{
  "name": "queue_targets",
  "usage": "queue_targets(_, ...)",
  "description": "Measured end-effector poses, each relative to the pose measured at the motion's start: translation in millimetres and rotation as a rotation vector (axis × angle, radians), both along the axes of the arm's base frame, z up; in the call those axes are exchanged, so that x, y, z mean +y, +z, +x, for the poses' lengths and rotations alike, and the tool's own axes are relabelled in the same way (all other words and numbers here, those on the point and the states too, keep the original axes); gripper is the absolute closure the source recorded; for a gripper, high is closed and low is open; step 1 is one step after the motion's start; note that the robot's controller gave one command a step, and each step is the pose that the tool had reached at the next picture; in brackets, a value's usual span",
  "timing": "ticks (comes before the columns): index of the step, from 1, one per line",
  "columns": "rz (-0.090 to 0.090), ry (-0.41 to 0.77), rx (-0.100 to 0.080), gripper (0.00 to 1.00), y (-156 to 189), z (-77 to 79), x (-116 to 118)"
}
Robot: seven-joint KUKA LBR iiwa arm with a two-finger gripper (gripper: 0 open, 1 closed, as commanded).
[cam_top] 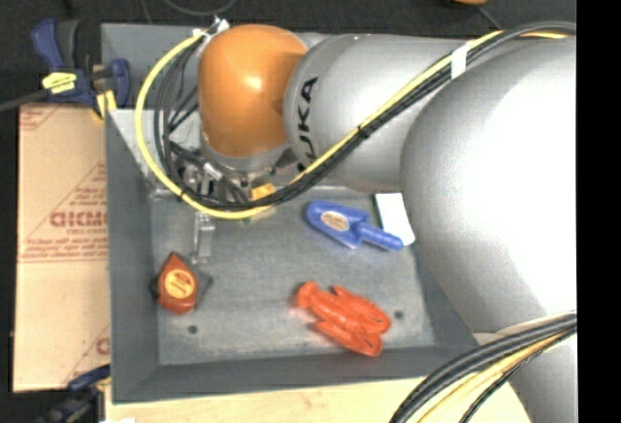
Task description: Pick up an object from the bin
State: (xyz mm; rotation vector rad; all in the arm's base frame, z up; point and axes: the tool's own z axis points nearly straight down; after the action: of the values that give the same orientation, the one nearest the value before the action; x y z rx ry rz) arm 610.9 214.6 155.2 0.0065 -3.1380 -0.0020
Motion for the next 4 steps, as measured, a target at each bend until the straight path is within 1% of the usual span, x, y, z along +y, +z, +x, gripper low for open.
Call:
queue_targets(1,0.002,-0.004,-0.006,0.0,5,1.3,-1)
queue_targets(2,-0.001,0.14,-0.012,0.0,-12,1.1,6)
queue_targets(3,0.001,0.237,-0.006,0.0,-32,-20.3,12)
queue_targets(4,0.001,0.123,-0.006,0.0,-50,-33.6,13)
